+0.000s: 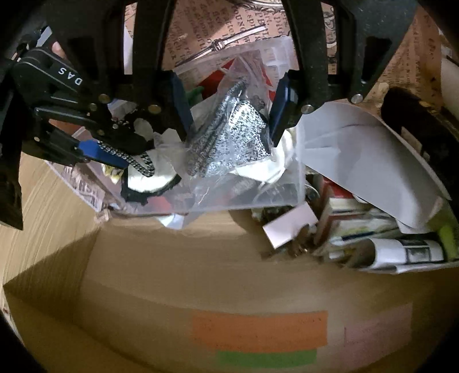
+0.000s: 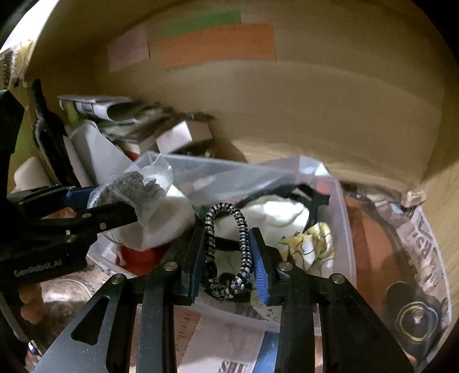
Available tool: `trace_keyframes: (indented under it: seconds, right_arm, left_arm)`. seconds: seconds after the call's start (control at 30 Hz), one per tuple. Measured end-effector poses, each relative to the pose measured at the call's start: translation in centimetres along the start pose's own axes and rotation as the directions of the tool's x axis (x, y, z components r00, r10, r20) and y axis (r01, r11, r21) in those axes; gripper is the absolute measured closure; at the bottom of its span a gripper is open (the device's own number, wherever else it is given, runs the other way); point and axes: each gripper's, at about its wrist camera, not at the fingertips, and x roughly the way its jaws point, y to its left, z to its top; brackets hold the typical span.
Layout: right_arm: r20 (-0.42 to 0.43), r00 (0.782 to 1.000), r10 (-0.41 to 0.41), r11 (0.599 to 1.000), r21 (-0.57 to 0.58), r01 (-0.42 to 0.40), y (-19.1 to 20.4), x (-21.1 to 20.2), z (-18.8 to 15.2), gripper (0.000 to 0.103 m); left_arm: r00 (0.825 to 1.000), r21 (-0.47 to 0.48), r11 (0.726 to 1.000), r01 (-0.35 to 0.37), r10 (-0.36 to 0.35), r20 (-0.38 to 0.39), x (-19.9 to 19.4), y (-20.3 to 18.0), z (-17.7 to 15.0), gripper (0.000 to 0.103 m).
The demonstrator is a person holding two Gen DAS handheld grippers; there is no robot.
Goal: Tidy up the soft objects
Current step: 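Lower the bracelet and steel wool bag into the clear box and release both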
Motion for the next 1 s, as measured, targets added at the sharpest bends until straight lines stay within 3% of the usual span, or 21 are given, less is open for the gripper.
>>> trace_keyframes:
  seconds: [0.03, 0.1, 0.2, 0.37, 0.67, 1.0]
  right_arm:
    - [0.005, 1.000, 0.019, 1.000, -0.012, -0.019, -0.1, 0.3, -0.1, 0.073]
    - [-0.018, 0.999, 0.026, 1.000, -0.005, -0.026, -0.3, 0.6, -0.2, 0.059]
    - [-0.018, 1.000, 0.019, 1.000, -0.009, -0.019, -0.3, 0.4, -0.3, 0.047]
    - [0.004, 1.000, 0.011, 1.000, -0.015, -0.011, -0.3, -0.7, -0.2, 0.042]
    - [0.143, 0.989, 0.022, 1.000, -0.009, -0.021, -0.5, -6.1, 0.9, 0.042]
    - [0.358, 0.933, 0.029, 1.000, -0.016, -0.025, 0.1, -14.4, 1.8, 0.039]
  left_arm:
    - [1.000, 0.003, 1.000, 0.004, -0.004, -0.010, 0.2, -0.1, -0.1, 0.050]
    - [0.999, 0.002, 1.000, 0.017, -0.017, -0.039, 0.7, -0.1, -0.3, 0.042]
    - [0.998, -0.006, 0.999, 0.039, -0.040, -0.052, 0.9, 0.1, -0.4, 0.037]
    - [0.999, -0.010, 0.999, 0.036, -0.037, -0.023, -0.2, 0.1, -0.4, 0.025]
    - [0.986, 0.001, 1.000, 0.003, -0.003, 0.168, -6.6, -0.1, 0.5, 0.022]
    - [0.931, 0.014, 0.999, -0.032, 0.025, 0.364, -13.8, -1.2, 0.5, 0.014]
